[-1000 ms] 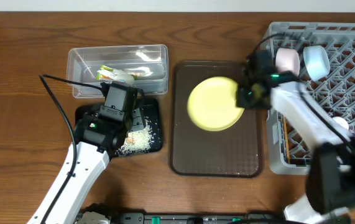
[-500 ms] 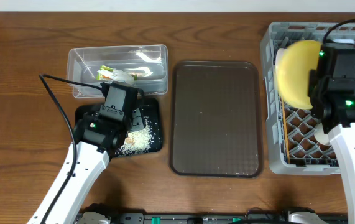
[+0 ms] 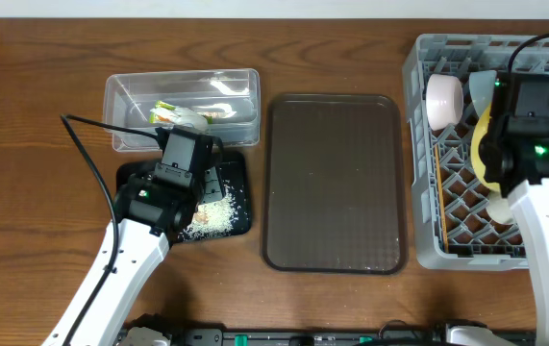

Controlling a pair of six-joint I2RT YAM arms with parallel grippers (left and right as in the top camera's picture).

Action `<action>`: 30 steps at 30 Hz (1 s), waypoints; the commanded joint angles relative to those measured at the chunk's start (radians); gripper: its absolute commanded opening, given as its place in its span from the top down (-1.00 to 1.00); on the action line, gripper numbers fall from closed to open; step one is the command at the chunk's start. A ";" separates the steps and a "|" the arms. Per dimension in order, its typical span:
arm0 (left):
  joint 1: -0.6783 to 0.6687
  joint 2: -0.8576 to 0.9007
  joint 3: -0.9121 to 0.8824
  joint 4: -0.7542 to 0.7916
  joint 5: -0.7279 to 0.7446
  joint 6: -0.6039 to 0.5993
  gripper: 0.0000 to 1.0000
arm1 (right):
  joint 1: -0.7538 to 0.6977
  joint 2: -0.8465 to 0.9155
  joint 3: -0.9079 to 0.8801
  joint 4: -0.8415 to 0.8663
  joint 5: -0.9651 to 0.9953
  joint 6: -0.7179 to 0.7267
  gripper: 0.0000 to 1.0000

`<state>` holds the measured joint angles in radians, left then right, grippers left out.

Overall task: Sort waste into correct bins and load items into the dishwasher rack
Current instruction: 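Lower the yellow plate upright into the rack and release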

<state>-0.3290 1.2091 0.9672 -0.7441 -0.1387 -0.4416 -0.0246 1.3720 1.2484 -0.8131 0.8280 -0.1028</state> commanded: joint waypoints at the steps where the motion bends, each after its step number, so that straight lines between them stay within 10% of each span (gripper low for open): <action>1: 0.003 -0.001 0.005 -0.003 -0.019 -0.002 -0.28 | -0.004 0.043 0.010 -0.002 -0.118 0.080 0.97; 3: 0.003 -0.001 0.005 -0.002 -0.019 -0.002 -0.28 | 0.000 0.055 0.010 0.001 -0.267 0.081 0.79; 5: 0.003 -0.001 0.006 0.002 -0.019 -0.002 -0.41 | 0.004 0.055 0.010 0.003 -0.416 0.080 0.02; 7: 0.003 -0.001 0.006 0.010 -0.020 -0.001 -0.45 | 0.005 0.048 0.010 0.005 -0.507 0.080 -0.25; 13: 0.003 -0.012 0.010 0.019 -0.019 0.092 -0.48 | 0.003 -0.015 0.015 0.010 -0.658 0.114 -0.40; 23: 0.003 -0.031 0.034 0.011 0.039 0.135 -0.59 | 0.004 -0.048 -0.015 -0.095 -0.932 0.125 0.07; 30: 0.003 -0.032 0.034 -0.132 0.075 0.123 -0.60 | 0.006 -0.045 -0.201 -0.043 -0.991 0.217 -0.11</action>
<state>-0.3290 1.1912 0.9691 -0.8299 -0.0956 -0.3271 -0.0238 1.3193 1.1133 -0.8650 -0.1143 0.0521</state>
